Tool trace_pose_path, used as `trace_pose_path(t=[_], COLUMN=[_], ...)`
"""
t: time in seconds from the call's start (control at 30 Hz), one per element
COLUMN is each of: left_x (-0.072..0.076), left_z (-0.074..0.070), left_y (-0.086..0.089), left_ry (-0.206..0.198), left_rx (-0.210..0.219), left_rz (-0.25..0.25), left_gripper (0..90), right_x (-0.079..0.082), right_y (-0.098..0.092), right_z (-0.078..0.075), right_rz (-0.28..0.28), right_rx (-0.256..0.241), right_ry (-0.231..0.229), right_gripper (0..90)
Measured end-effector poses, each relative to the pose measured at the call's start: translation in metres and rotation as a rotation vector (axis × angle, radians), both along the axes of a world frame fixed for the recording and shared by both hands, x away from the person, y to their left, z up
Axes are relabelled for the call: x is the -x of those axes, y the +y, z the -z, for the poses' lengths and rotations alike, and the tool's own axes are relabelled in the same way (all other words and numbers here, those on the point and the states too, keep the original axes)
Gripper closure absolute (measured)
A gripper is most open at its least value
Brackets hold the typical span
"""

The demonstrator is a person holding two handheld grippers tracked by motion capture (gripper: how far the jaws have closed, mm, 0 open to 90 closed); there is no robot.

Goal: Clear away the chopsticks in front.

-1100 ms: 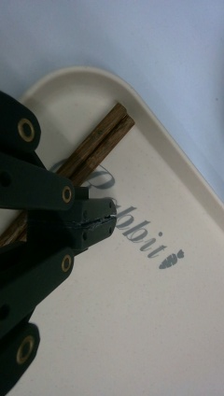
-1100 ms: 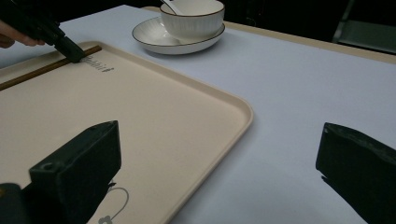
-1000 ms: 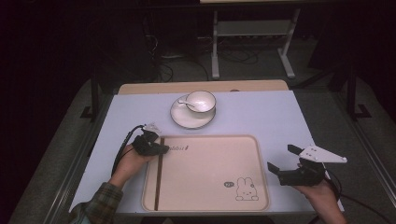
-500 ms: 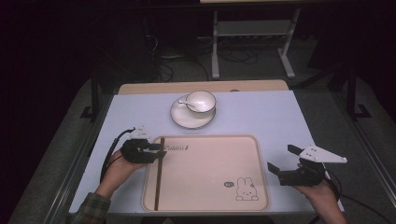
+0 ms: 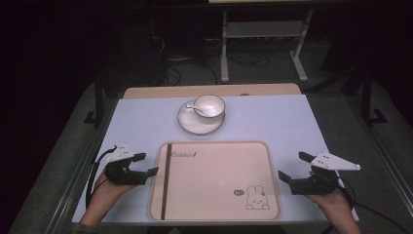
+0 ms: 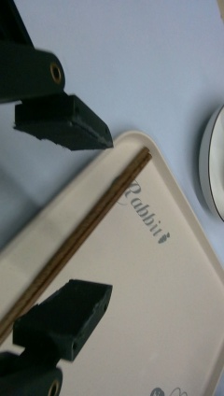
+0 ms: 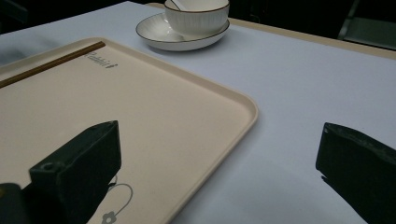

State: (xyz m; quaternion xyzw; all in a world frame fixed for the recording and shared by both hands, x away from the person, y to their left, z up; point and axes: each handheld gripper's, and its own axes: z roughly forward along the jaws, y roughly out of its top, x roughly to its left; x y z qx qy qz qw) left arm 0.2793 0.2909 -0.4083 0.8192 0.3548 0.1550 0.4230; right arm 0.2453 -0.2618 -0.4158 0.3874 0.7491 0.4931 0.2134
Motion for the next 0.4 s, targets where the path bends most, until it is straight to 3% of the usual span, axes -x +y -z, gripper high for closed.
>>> trace_pose_path(t=[0.1,0.2,0.4], left_x=[0.009,0.015,0.016], left_z=[0.004,0.007,0.005], left_y=[0.008,0.013,0.014], left_ry=[-0.005,-0.022,-0.049], left_rx=[0.011,-0.008,0.015], left_rz=[-0.026,-0.042,-0.040], left_gripper=[17.3,15.5,15.5], right_x=[-0.001,-0.001,0.000], right_y=[0.001,0.001,0.002], right_z=[0.001,0.001,0.000], right_rz=[-0.005,-0.008,-0.012], right_rx=[0.002,0.004,0.006], right_ry=[0.001,0.004,0.004], right_gripper=[0.0,0.0,0.0])
